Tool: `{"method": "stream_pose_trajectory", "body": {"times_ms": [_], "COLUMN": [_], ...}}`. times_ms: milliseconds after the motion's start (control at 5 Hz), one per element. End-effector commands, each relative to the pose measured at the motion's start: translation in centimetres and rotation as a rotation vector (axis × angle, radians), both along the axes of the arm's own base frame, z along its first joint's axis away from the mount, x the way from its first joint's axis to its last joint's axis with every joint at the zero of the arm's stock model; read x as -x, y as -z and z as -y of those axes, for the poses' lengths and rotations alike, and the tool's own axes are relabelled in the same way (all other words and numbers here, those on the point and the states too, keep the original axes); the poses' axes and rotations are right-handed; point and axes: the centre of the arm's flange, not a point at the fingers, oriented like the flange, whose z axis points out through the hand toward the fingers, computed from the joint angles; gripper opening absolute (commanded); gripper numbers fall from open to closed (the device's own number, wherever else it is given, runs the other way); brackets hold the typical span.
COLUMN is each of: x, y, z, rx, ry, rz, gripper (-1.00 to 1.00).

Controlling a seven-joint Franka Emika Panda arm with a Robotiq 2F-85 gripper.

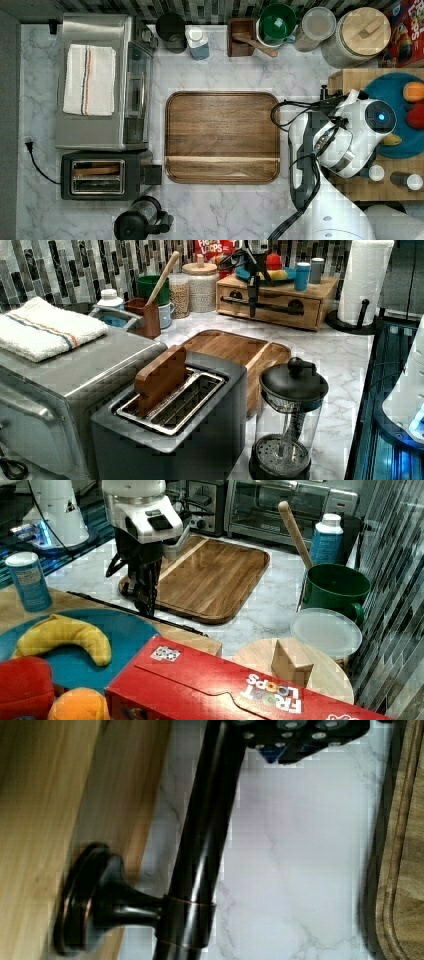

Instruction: Close the drawer.

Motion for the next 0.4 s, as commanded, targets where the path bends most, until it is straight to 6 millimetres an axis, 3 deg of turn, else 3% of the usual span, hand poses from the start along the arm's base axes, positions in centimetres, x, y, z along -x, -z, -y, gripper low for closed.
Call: {"method": "stream_pose_trajectory", "body": {"times_ms": [200,400], "x": [1.09,1.09], "y": [-7.32,-7.32], "z": [12.48,12.48], "rx": [0.193,0.193], "ry": [0.084,0.085], "rz": [0.175,0.175], "gripper": [-1.00,-1.00]}}
